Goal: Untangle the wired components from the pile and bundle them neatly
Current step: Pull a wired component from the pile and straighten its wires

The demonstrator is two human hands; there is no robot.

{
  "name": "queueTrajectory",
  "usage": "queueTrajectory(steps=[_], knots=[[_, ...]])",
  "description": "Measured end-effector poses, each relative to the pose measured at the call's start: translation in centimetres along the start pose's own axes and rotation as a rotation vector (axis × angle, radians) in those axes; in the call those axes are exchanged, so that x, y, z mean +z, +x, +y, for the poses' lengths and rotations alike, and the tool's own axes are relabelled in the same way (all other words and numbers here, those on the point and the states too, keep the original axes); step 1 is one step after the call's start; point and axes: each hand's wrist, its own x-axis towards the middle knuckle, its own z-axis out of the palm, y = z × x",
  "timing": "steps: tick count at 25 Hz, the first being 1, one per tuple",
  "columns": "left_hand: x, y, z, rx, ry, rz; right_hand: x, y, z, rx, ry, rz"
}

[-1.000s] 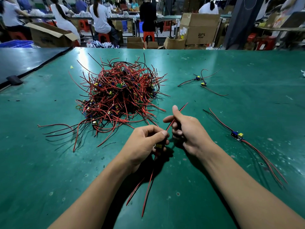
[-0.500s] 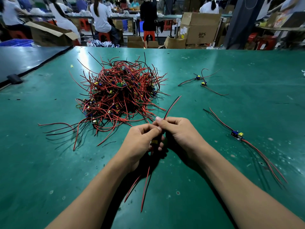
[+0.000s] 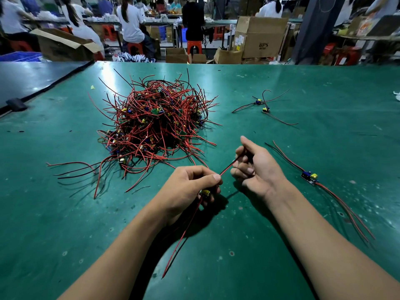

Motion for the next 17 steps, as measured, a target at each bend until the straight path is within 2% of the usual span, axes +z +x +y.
queueTrajectory(steps=[3, 7, 10, 14, 17], knots=[[0.1, 0.0, -0.1, -0.001, -0.014, 0.026, 0.0, -0.2, -0.2, 0.114, 0.094, -0.022], [0.4, 0.3, 0.0, -0.012, -0.160, 0.165, 0.0, -0.4, -0.1, 0.015, 0.010, -0.018], [0.5, 0.5, 0.2, -0.063, -0.302, 0.208, -0.2, -0.4, 0.0, -0.069, -0.120, 0.020], [0.2, 1.0, 0.2, -0.107, -0.407, 0.202, 0.6, -1.1, 2.3, -0.327, -0.717, -0.018], [-0.3, 1.1, 0.2, -0.107, -0.425, 0.158, 1.1, -1.6, 4.7, -0.682, -1.227, -0.055]])
